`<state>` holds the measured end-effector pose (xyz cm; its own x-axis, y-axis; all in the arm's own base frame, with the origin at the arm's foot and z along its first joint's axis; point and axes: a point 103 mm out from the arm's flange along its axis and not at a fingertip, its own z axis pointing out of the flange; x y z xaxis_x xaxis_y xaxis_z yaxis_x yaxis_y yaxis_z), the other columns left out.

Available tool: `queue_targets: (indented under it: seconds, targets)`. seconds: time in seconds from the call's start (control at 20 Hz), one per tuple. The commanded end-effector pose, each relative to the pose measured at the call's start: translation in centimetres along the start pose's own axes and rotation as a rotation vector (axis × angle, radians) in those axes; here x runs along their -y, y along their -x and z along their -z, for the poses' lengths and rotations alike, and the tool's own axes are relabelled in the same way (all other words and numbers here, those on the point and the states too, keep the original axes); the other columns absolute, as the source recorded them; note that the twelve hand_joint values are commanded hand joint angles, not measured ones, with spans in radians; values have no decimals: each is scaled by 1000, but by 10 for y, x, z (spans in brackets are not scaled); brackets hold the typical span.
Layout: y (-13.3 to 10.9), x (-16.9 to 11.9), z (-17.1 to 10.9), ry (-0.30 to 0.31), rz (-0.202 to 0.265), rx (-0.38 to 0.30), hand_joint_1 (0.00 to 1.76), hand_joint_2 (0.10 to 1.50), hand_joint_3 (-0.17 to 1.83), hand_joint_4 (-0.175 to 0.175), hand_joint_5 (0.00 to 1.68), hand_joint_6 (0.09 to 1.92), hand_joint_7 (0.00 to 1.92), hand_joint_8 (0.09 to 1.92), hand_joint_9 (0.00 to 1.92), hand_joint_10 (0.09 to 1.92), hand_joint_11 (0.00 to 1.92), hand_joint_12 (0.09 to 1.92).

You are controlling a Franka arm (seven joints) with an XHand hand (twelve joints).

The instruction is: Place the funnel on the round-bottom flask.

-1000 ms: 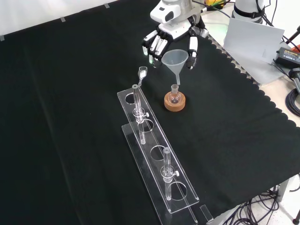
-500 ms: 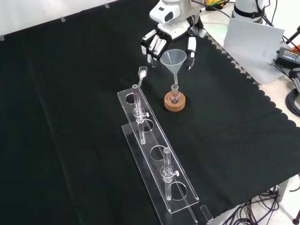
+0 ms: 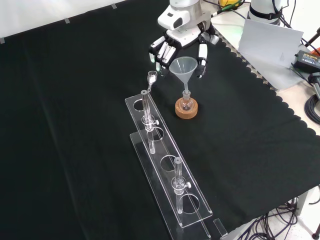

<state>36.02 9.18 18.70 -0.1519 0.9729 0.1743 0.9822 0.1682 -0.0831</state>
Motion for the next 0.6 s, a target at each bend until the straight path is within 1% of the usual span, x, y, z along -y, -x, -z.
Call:
queue_targets:
  seconds: [0.05, 0.35, 0.6]
  targets:
    - [7, -3, 4, 15, 0, -10, 746, 779, 125, -43, 611, 362, 939, 487, 614, 490, 0, 1250]
    - [16, -4, 5, 14, -12, -4, 748, 778, 128, -42, 612, 367, 940, 487, 615, 491, 0, 1252]
    - [14, -4, 5, 9, -16, -4, 748, 776, 131, -42, 612, 370, 941, 487, 615, 491, 0, 1253]
